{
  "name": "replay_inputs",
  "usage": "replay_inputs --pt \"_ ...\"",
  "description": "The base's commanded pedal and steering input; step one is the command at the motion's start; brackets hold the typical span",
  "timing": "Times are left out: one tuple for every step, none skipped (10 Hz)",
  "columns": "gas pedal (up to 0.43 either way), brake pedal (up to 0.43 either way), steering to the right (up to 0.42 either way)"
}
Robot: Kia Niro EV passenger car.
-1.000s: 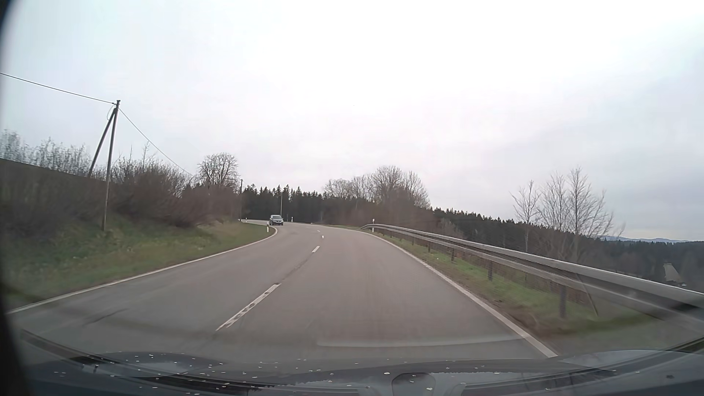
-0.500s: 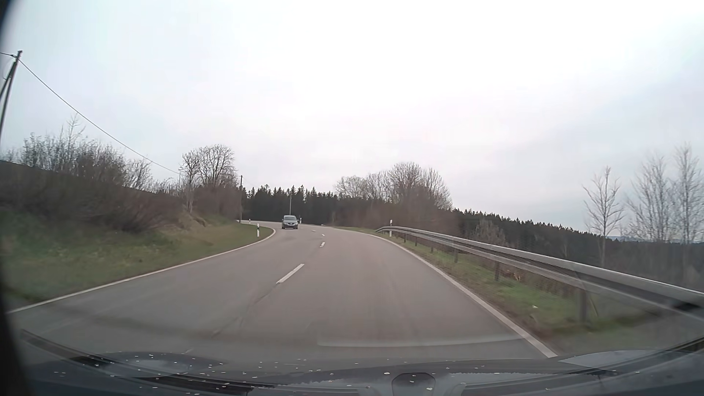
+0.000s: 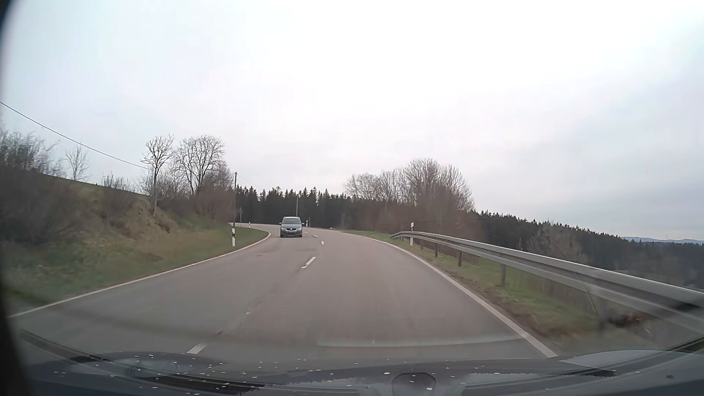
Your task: Follow the waypoints while adhering to traffic rules and regulations
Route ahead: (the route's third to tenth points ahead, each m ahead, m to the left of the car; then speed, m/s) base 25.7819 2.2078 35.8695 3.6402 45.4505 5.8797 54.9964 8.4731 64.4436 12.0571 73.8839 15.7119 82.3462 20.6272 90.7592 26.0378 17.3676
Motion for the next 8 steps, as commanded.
replay_inputs --pt "0.299 0.0 -0.02" --pt "0.299 0.0 -0.02" --pt "0.299 0.0 -0.023" --pt "0.299 0.0 -0.025" --pt "0.299 0.0 -0.027" --pt "0.299 0.0 -0.029" --pt "0.299 0.0 -0.03" --pt "0.287 0.0 -0.031"
